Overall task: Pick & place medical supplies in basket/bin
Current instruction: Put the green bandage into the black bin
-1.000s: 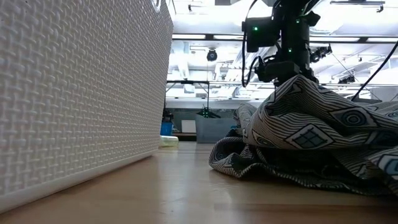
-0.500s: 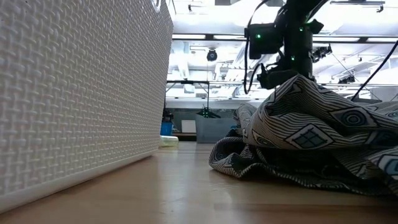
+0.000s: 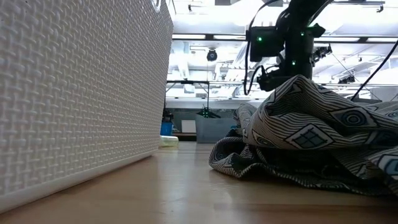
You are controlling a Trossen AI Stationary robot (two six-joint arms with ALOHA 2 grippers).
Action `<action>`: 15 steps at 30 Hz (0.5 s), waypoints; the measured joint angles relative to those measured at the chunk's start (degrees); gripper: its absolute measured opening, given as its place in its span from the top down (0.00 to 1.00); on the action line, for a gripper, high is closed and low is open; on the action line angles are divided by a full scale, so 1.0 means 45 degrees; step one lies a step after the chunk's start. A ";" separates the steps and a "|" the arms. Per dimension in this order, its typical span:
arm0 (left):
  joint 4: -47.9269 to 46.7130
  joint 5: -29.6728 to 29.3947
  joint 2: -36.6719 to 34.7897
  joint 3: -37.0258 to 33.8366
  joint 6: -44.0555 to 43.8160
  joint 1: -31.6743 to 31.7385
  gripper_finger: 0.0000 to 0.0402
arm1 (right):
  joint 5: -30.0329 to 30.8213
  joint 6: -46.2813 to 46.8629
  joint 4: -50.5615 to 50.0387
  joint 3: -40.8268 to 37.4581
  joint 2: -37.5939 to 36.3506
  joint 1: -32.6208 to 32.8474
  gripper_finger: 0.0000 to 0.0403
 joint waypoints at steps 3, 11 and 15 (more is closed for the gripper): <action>0.0000 0.0000 -0.0002 0.0000 0.0000 0.0000 0.66 | -0.0010 -0.0176 -0.0002 0.0000 0.0005 0.0000 0.70; 0.0000 0.0000 0.0000 0.0000 0.0000 -0.0001 0.66 | -0.0005 -0.0372 0.0019 0.0005 0.0005 0.0000 0.70; 0.0000 0.0000 -0.0004 0.0000 0.0000 -0.0001 0.66 | -0.0005 -0.0541 0.0034 0.0005 0.0005 0.0000 0.73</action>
